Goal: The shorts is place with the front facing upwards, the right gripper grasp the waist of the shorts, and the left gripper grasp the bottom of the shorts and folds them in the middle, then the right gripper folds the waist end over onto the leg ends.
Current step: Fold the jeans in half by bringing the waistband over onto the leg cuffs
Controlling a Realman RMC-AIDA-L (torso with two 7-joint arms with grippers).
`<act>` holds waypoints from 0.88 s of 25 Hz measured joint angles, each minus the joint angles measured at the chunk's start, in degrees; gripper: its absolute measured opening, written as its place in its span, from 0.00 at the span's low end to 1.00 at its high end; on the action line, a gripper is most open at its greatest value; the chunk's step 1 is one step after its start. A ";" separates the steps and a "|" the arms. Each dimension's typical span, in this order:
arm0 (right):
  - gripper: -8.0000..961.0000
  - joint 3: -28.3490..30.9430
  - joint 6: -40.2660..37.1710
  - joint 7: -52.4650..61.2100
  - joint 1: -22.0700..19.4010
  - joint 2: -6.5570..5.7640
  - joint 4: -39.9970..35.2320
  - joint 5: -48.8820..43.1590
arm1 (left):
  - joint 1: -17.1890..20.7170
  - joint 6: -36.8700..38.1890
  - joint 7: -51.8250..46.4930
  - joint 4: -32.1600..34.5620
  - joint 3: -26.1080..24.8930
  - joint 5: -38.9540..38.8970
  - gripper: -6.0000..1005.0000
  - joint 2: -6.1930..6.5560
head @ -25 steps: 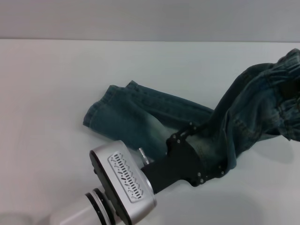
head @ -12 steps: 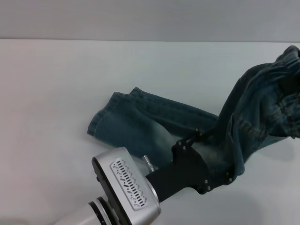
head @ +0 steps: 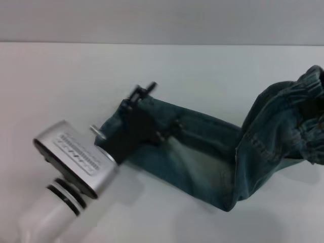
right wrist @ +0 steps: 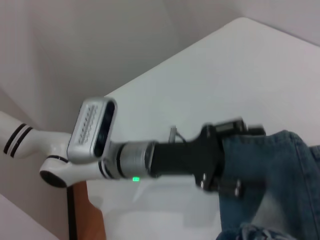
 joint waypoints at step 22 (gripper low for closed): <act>0.09 -11.39 19.92 -4.94 3.05 9.91 3.20 0.20 | 2.31 5.74 2.69 -7.84 -21.22 -0.56 0.82 -0.58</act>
